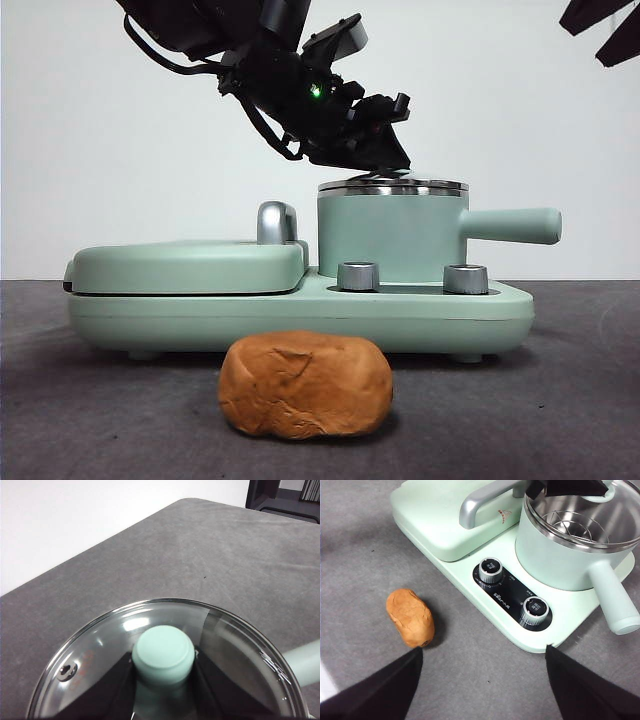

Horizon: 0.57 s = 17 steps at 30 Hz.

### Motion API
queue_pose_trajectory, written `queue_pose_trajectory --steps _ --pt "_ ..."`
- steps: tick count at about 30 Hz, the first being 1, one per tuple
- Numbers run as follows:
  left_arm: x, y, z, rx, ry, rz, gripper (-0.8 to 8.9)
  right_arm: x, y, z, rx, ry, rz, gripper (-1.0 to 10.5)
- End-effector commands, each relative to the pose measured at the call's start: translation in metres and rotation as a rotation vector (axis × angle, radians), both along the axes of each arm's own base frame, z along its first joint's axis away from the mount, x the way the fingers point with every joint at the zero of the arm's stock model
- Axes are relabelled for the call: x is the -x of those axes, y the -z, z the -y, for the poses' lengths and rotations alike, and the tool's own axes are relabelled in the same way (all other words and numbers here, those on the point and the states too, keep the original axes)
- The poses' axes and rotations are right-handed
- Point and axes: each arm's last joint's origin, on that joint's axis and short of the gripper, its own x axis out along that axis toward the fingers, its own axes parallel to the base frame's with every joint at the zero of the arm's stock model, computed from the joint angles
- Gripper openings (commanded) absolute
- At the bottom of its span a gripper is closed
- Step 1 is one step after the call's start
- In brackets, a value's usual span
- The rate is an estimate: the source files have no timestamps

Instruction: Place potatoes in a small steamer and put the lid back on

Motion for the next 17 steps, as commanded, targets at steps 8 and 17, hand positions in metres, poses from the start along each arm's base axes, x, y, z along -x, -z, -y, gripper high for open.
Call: queue_pose_trajectory --steps 8,17 --pt "-0.003 -0.007 0.007 0.028 0.011 0.051 0.15 0.0 -0.005 -0.001 -0.027 0.012 -0.014 3.9" --pt "0.008 -0.038 -0.001 0.057 0.01 0.091 0.15 0.001 -0.004 -0.001 -0.021 0.012 -0.023 3.9"
